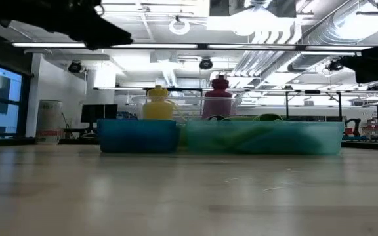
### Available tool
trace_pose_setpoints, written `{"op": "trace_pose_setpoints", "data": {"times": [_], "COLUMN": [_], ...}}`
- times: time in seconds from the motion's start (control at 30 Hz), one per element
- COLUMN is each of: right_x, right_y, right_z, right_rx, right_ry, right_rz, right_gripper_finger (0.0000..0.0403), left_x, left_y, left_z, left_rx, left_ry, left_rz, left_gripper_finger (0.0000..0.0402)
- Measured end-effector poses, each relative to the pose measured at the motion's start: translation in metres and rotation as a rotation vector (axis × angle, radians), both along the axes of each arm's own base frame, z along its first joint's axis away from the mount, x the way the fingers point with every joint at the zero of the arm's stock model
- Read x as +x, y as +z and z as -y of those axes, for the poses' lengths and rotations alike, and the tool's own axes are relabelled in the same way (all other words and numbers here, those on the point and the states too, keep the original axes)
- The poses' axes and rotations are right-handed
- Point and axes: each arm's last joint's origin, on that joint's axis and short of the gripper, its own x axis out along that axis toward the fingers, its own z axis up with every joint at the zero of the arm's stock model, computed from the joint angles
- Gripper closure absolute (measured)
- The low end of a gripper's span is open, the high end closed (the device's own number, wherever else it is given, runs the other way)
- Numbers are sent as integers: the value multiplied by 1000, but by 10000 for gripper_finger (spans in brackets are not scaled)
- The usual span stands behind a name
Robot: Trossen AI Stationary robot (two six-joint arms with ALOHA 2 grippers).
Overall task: Pick & Place Sports Items
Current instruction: Return to Home Position
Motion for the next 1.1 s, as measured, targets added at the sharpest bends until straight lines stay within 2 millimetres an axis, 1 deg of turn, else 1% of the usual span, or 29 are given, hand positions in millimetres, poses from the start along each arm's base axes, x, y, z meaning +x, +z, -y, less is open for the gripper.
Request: {"op": "trace_pose_setpoints", "data": {"times": [0.07, 0.2, 0.33, 0.73, 0.93, 1.1], "right_x": [0, 0, 0, 0, 0, 0], "right_y": [0, 0, 0, 0, 0, 0], "right_z": [0, 0, 0, 0, 0, 0], "right_rx": [0, 0, 0, 0, 0, 0], "right_ry": [0, 0, 0, 0, 0, 0], "right_rz": [0, 0, 1, 1, 0, 0], "right_gripper_finger": [214, 214, 214, 214, 214, 214], "left_x": [-5, -14, -25, -58, -68, -72], "left_y": [-2, -10, -14, -31, -45, -57], "left_z": [-1, -1, 2, 16, 21, 22], "left_rx": [-6, -8, -25, -17, -51, -79], "left_ry": [28, 29, 32, -19, -31, 2], "left_rz": [8, 11, 40, 119, 160, 196], "left_gripper_finger": [248, 248, 248, 248, 248, 248]}}
